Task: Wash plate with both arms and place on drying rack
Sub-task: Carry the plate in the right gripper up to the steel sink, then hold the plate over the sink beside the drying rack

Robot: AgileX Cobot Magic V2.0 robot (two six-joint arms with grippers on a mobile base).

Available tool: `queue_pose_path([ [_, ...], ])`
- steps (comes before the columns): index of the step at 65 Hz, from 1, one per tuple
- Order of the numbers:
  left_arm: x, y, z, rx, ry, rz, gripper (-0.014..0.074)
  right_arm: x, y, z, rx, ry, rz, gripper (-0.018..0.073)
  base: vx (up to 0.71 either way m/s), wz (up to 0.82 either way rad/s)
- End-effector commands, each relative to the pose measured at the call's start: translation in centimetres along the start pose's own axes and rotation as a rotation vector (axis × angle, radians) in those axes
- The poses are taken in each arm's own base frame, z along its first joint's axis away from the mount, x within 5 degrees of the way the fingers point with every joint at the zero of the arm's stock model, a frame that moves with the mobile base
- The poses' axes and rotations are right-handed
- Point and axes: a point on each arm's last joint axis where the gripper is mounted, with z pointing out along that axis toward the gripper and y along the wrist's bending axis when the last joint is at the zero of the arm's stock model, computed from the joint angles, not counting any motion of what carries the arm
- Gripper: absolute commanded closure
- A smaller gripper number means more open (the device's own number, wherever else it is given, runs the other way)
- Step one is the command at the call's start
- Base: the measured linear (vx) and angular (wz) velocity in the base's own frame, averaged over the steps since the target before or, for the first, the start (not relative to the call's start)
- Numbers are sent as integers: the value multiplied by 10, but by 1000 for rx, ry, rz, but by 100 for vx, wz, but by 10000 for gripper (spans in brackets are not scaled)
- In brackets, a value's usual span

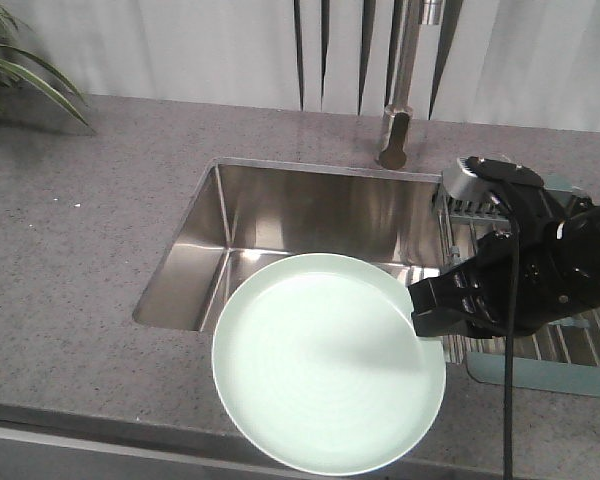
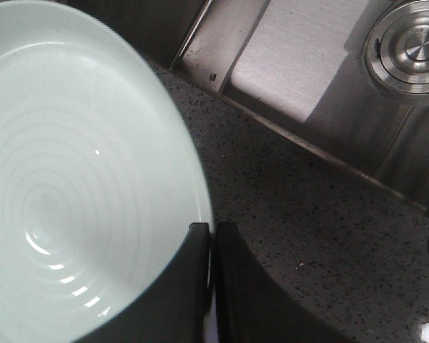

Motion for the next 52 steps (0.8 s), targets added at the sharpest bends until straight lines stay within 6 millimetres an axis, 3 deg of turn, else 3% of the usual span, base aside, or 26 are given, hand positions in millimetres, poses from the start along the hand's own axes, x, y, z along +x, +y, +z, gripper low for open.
queue_pose_path([
  [1,-17,-1,-3,15,-113,-9,603,-6,9,-14,-27,-80,-15,561,4,-16],
  [52,-17,-1,-3,15,-113,-9,603,-6,9,-14,-27,-80,-15,561,3,-10],
])
